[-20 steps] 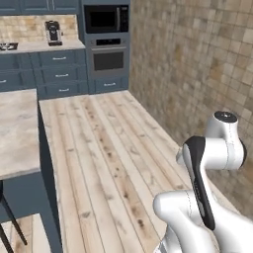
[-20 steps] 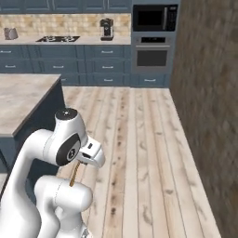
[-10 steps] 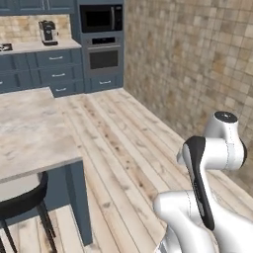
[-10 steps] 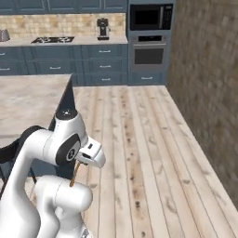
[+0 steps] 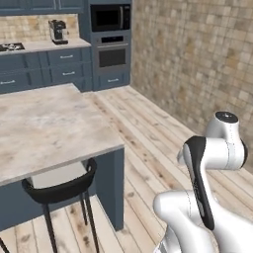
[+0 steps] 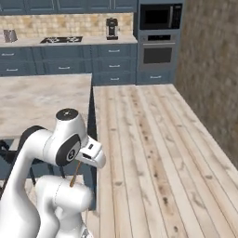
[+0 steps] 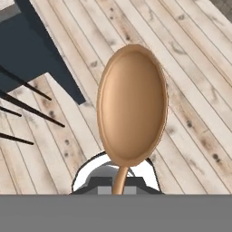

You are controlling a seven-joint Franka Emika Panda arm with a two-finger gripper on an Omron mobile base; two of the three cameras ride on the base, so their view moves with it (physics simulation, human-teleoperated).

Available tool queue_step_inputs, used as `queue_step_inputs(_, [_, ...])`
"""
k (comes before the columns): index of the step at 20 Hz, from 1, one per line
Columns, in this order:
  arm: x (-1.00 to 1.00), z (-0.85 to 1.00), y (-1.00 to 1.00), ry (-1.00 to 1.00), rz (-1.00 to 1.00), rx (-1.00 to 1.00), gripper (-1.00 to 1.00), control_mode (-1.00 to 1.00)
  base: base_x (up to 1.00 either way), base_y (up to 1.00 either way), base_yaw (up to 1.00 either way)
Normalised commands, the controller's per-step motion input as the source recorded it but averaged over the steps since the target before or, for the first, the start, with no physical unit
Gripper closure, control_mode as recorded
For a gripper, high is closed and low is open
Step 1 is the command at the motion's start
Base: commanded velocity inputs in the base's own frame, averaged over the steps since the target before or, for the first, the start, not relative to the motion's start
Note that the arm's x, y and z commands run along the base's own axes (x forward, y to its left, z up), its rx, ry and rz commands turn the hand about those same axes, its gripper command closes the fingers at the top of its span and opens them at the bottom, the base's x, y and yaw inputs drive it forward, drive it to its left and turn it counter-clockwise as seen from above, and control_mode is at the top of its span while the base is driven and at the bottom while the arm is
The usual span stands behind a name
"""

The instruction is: Take the fork and place it on the left side of the plate. Then take the spoon and place it on the right side of the plate. Make sure they're directly next to the plate.

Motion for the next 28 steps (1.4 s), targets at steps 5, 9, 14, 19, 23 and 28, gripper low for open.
queue_step_inputs(5, [0.00,0.00,0.00,0.00,0.00,0.00,1.00,1.00,-0.23,0.98,0.01])
queue_step_inputs(9, [0.00,0.00,0.00,0.00,0.00,0.00,1.00,1.00,-0.20,0.98,0.07])
queue_step_inputs(14, [0.00,0.00,0.00,0.00,0.00,0.00,1.00,1.00,-0.07,0.93,0.13])
queue_step_inputs(19, [0.00,0.00,0.00,0.00,0.00,0.00,1.00,1.00,0.00,0.78,0.20])
queue_step_inputs(23, [0.00,0.00,0.00,0.00,0.00,0.00,1.00,1.00,0.00,0.74,0.22])
queue_step_inputs(28, [0.00,0.00,0.00,0.00,0.00,0.00,1.00,1.00,0.00,0.74,0.21])
